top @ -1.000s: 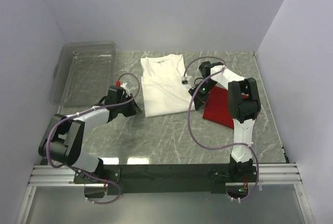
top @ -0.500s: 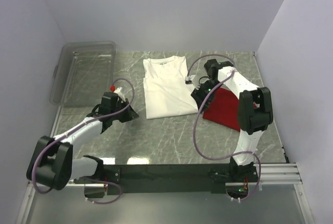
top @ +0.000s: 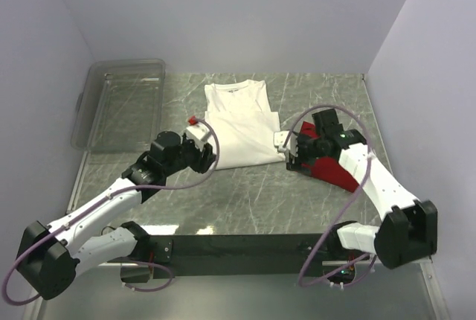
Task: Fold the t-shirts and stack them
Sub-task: Fold the tshirt
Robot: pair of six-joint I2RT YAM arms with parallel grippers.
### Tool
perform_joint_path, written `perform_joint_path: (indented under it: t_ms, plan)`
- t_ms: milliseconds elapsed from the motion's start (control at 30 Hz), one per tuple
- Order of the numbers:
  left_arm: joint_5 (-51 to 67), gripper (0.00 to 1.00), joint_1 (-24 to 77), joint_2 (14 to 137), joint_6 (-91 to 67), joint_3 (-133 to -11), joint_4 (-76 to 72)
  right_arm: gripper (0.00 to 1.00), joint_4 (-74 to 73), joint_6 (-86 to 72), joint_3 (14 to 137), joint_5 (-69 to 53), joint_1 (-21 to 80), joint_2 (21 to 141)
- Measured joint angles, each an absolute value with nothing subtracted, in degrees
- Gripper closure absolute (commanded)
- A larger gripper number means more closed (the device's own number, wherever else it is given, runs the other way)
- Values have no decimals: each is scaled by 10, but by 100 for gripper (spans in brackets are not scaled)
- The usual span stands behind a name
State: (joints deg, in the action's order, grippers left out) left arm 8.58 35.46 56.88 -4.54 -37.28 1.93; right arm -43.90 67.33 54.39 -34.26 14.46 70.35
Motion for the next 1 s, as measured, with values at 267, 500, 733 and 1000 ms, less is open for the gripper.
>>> perform_joint_path:
  t_ms: [267,500,733,1000]
  plan:
    - [139,50,366,604,220,-321,-12,25,-381,853,461,-341,177,755]
    - [149,50,371,719,307,-323,-16,26,-298,856,474,-303,215,842]
    - [145,51,371,796,341,-348,-25,30,-260,839,503,-272,215,900]
    - [129,53,372,862,368,-390,-26,35,-251,819,535,-250,215,941]
